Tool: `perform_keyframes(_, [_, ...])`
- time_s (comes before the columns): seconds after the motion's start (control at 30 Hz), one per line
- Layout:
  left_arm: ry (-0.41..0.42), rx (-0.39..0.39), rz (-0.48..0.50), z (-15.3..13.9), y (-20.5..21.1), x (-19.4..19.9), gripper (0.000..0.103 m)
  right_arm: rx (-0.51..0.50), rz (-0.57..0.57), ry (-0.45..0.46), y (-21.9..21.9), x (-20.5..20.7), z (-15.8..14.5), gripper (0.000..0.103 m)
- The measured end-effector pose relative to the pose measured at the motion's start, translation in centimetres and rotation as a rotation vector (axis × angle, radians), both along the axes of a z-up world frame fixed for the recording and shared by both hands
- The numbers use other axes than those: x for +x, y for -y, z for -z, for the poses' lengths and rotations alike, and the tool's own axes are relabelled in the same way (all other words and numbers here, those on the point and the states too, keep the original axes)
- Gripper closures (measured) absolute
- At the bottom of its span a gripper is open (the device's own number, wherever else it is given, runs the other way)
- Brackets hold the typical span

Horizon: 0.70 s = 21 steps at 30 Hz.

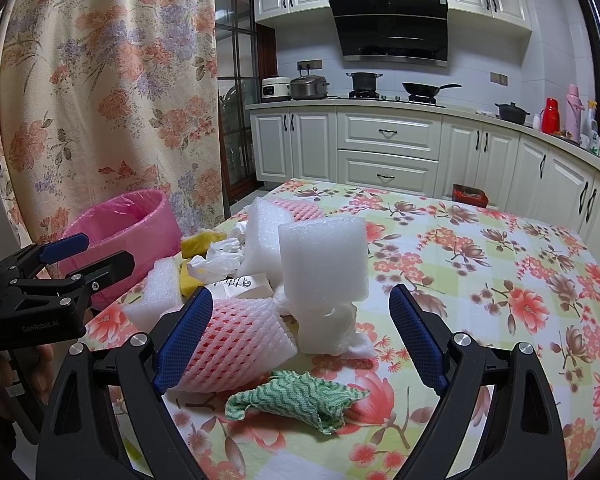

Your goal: Collect trash

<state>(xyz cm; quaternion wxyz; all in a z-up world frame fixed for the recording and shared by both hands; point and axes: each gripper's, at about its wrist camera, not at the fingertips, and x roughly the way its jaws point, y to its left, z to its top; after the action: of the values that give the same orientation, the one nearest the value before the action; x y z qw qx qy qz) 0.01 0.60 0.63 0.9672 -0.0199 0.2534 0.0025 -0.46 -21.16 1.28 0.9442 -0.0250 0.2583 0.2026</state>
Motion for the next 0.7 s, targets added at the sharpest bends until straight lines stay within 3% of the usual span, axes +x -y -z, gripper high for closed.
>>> perform_keyframes(0.7, [0.002,0.001,-0.002,-0.14,-0.03,0.08,0.005,0.000,0.000,0.001,0.03,-0.01,0.01,0.019])
